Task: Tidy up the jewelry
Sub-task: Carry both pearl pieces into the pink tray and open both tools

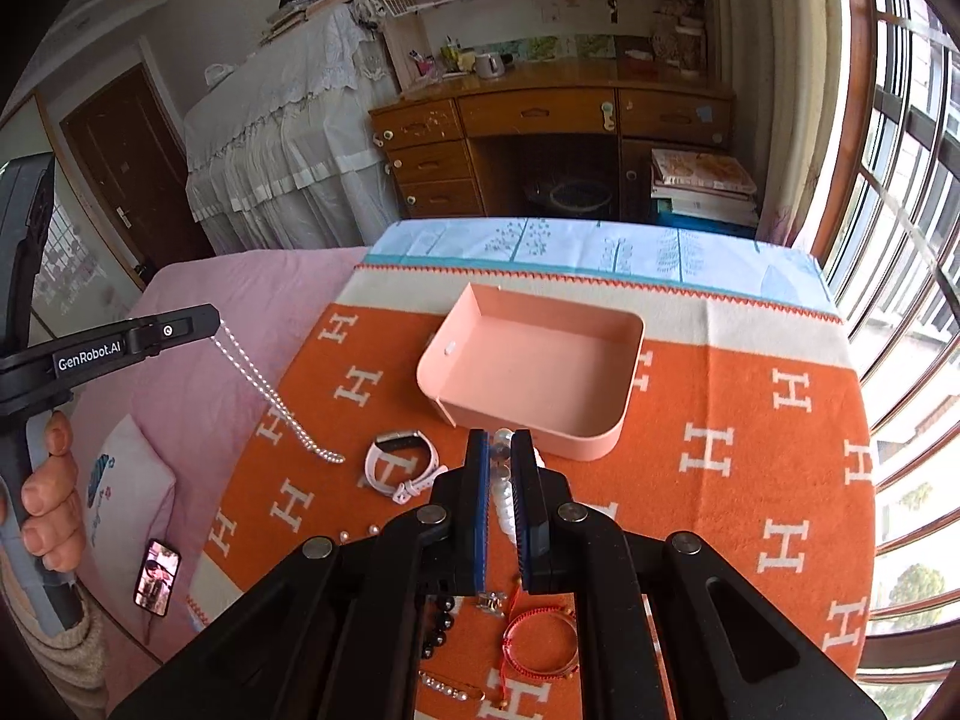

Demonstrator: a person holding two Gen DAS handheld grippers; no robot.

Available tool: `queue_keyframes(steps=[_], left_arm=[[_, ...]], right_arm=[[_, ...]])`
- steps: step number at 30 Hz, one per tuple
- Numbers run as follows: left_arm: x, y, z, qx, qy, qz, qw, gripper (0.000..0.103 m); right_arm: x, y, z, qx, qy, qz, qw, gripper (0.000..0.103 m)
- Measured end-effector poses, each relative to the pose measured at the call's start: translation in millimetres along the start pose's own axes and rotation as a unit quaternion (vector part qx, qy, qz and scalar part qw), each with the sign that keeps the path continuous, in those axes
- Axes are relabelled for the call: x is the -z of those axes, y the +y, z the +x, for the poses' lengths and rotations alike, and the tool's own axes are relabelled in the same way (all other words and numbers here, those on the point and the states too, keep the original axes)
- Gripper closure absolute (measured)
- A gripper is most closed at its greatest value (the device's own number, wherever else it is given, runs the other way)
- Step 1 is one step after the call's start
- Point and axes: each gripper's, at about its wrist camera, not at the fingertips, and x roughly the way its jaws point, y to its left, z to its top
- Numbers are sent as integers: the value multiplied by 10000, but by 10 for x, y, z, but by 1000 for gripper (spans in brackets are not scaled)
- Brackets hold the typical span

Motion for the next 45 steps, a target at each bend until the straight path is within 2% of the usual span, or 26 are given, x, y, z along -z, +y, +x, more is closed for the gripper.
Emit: queue_keyframes(steps=[7,10,13,20,26,30,31,32,33,34,35,40,45], left_arm=[[-402,-531,-292,265,-454,294,9982,100],[-534,-766,-233,416,-600,435,9964,100],[-636,-953,-13,578,-587,457,9956,100],[-695,-1106,723,703,-429,377,9959,100],[-514,-1095,1547,501,56,556,9972,100],[-332,-1070,1955,560,561,686,9945,98],[-293,-1063,2041,615,723,703,9930,96],[-246,-1056,2128,674,882,712,9913,89],[-212,-1045,2205,746,1020,724,9893,74],[-170,-1024,2273,817,1116,731,9877,65],[-137,-998,2318,879,1163,727,9866,52],[-31,-909,2360,899,1052,761,9874,50],[-16,-823,2205,879,796,817,9896,50]], right_arm=[[-533,120,-468,92,-632,73,9979,96],[-724,117,-489,196,-793,120,9966,96],[-874,35,-364,283,-771,232,9963,96],[-886,-283,340,346,-175,527,9979,96],[-746,-462,911,301,401,576,9971,96],[-620,-542,1278,280,748,585,9951,94],[-606,-559,1325,277,799,611,9945,92],[-570,-577,1393,272,833,620,9942,87],[-541,-595,1456,282,849,625,9940,78],[-524,-611,1483,301,844,631,9940,74],[-491,-628,1522,322,824,637,9940,69],[-389,-725,1646,267,845,666,9938,68],[-325,-709,1589,300,762,602,9948,68]])
